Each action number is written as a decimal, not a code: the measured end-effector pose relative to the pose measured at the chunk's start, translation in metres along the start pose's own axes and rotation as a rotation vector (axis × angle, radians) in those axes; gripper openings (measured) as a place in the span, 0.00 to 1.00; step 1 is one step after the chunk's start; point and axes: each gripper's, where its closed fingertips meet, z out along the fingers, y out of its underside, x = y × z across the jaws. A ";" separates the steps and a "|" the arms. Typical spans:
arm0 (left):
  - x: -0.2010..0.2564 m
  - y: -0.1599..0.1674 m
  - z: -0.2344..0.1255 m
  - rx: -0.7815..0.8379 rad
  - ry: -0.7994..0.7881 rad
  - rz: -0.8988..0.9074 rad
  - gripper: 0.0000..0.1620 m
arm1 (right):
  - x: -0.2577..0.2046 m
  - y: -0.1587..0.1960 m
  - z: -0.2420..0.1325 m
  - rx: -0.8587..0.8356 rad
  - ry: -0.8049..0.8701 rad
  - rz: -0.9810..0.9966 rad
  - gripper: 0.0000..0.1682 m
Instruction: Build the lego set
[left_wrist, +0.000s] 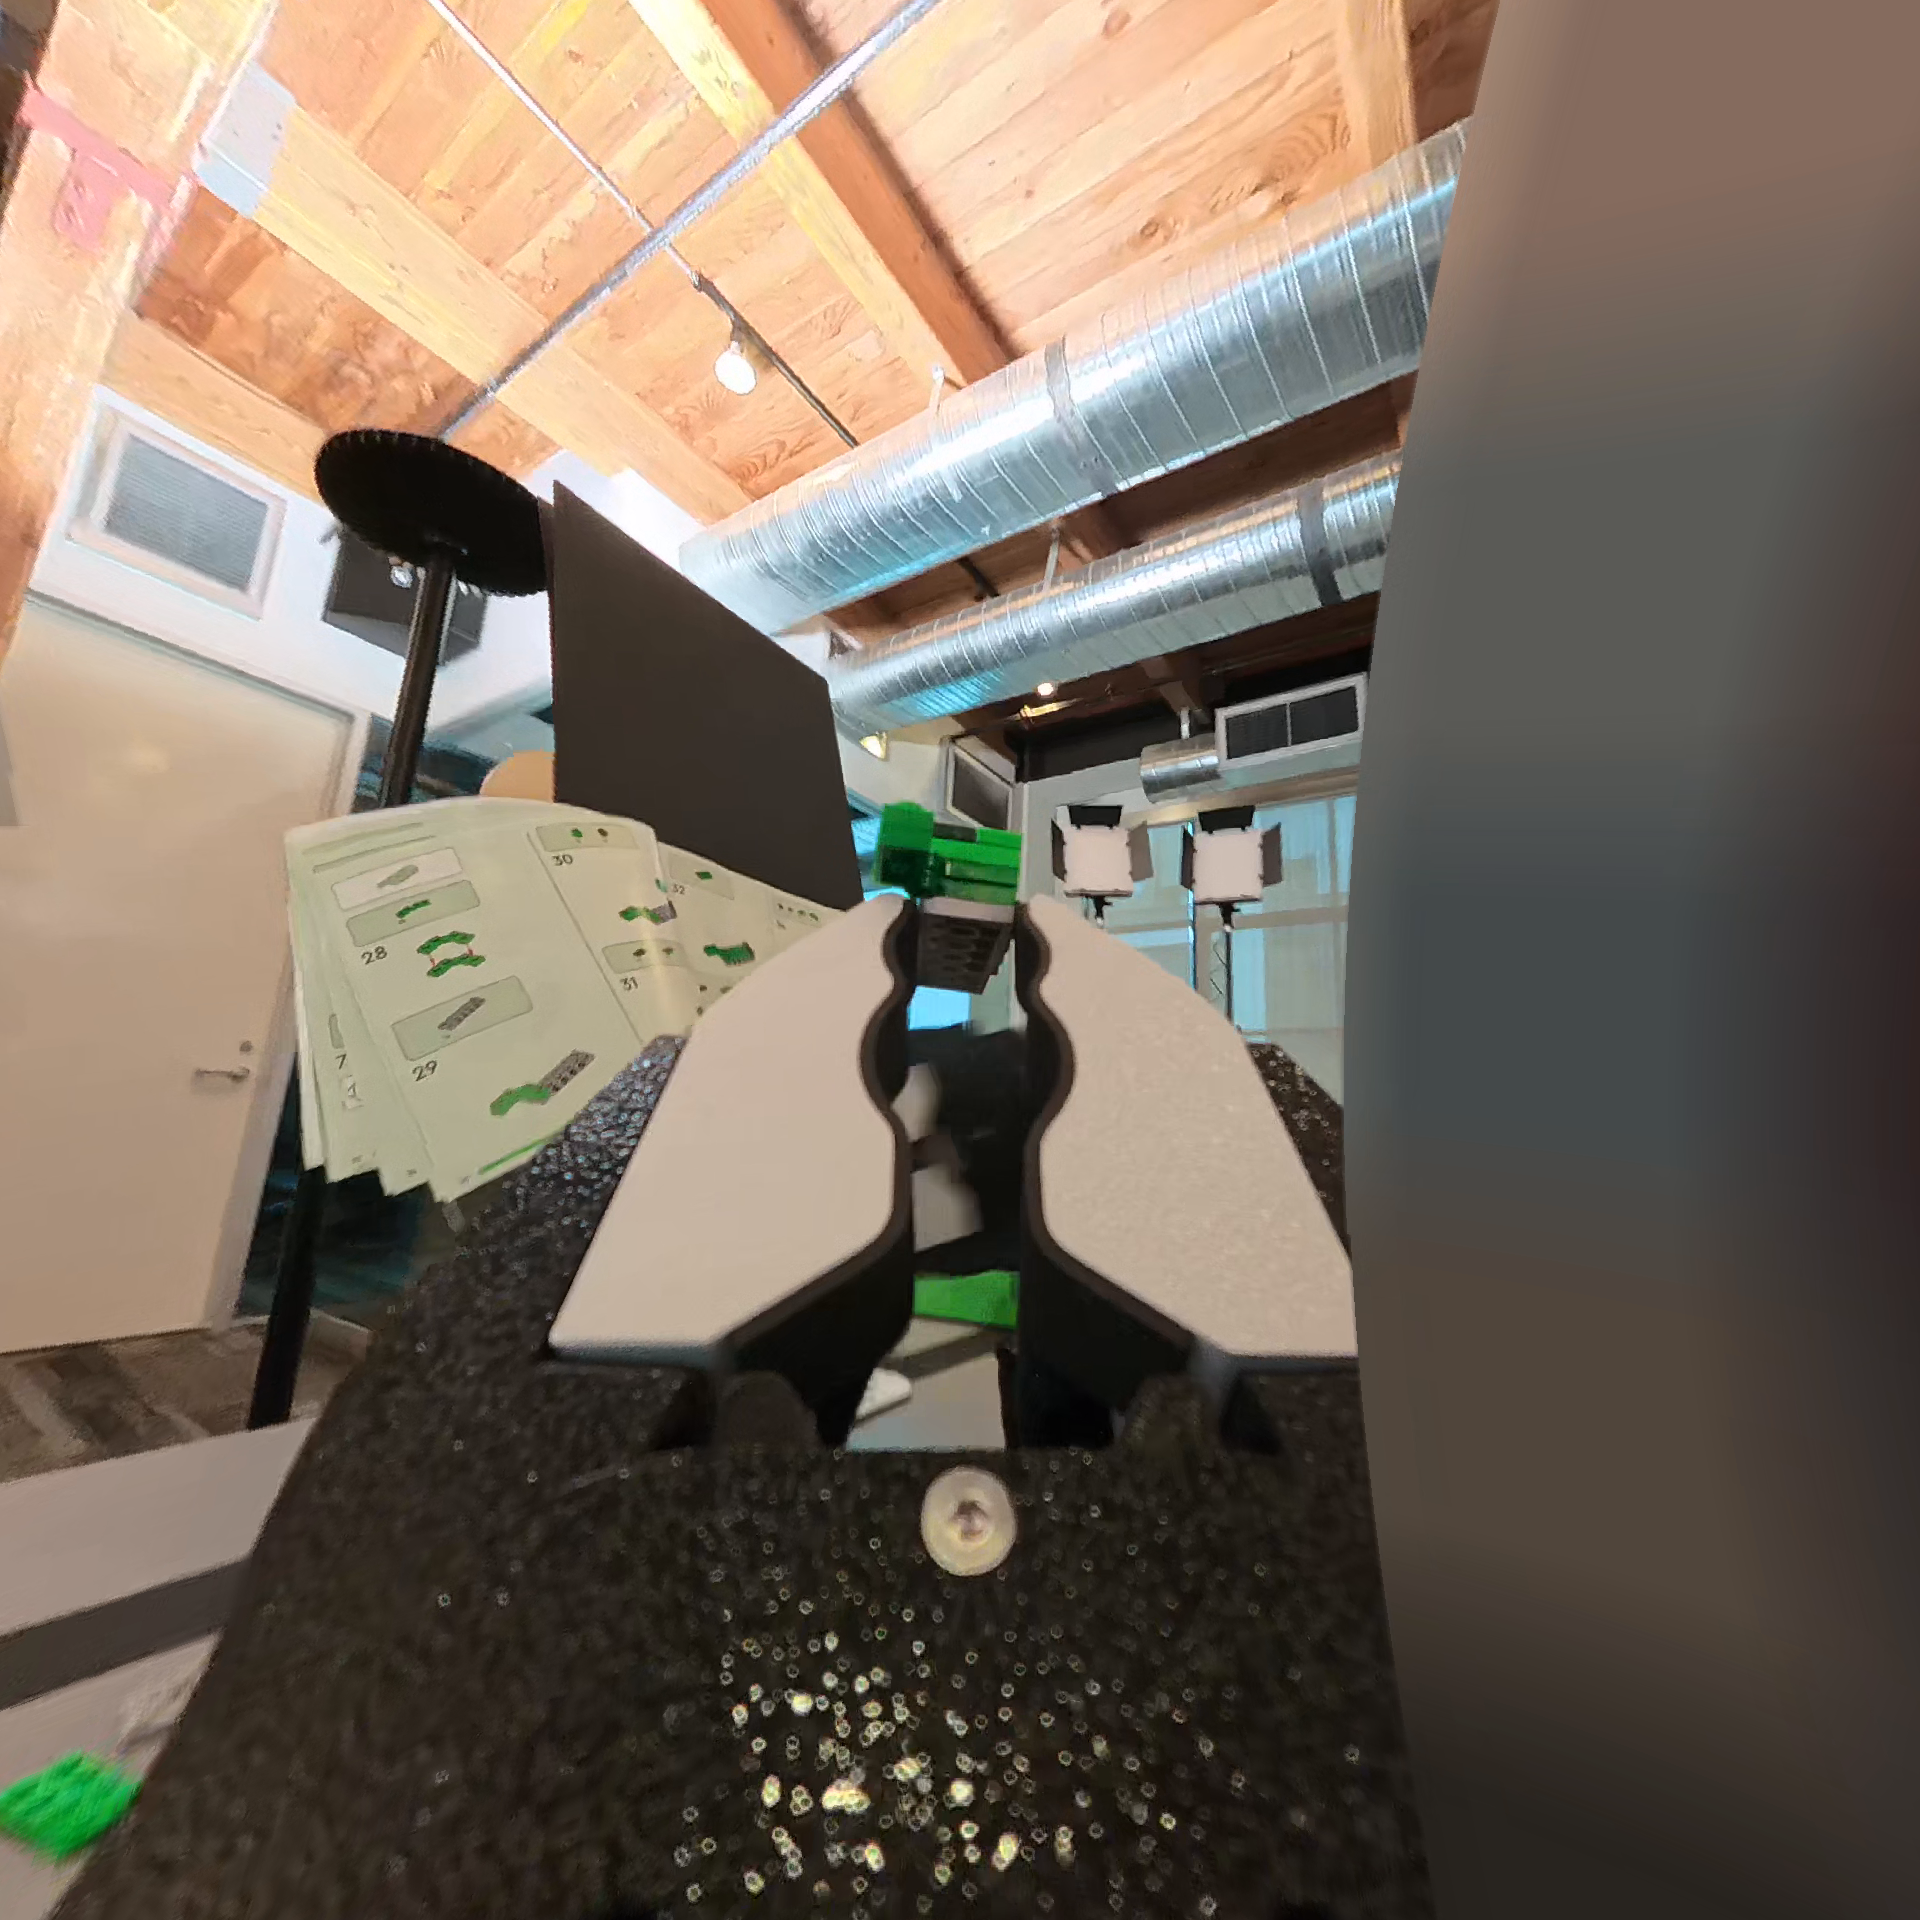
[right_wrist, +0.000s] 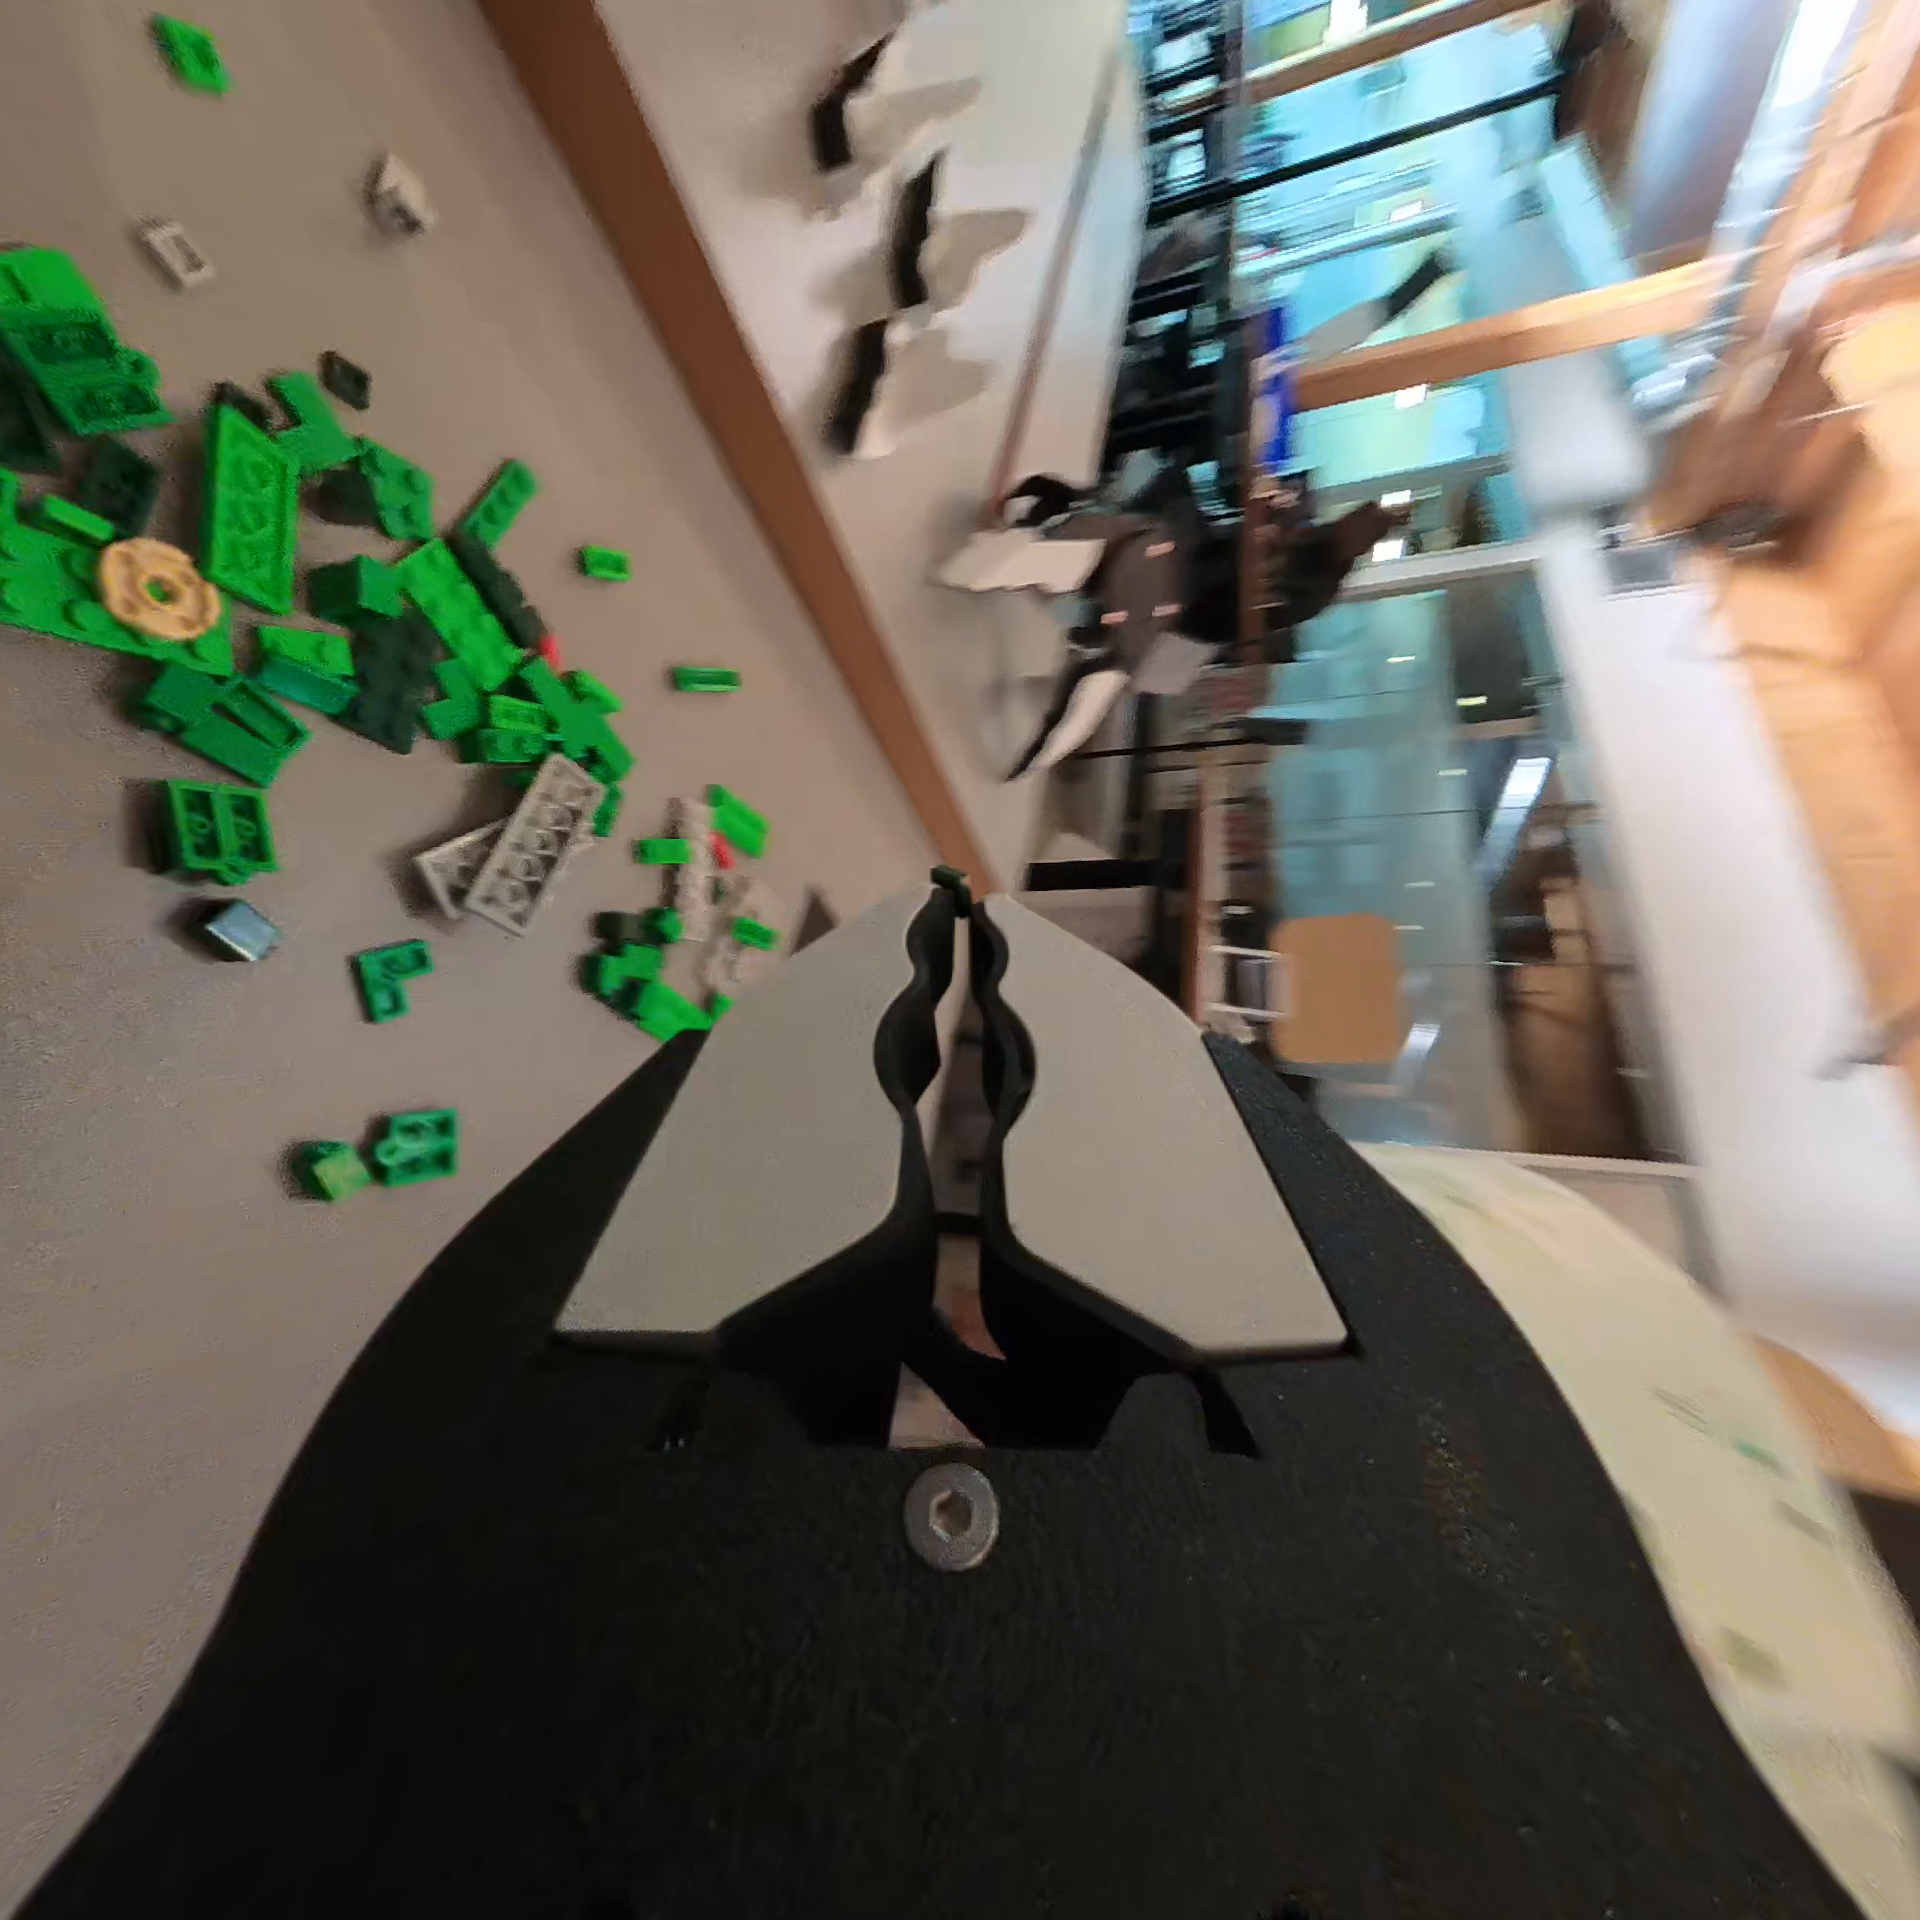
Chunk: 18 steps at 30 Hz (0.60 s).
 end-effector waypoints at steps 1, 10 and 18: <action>0.000 0.005 0.007 0.012 -0.006 0.006 0.10 | 0.012 -0.007 -0.018 -0.003 0.068 -0.028 0.01; 0.028 0.078 0.067 -0.020 0.072 -0.104 0.10 | 0.042 -0.052 -0.114 -0.091 0.204 -0.056 0.01; 0.041 0.098 0.079 -0.052 0.119 -0.173 0.10 | 0.034 -0.057 -0.128 -0.187 0.096 -0.128 0.01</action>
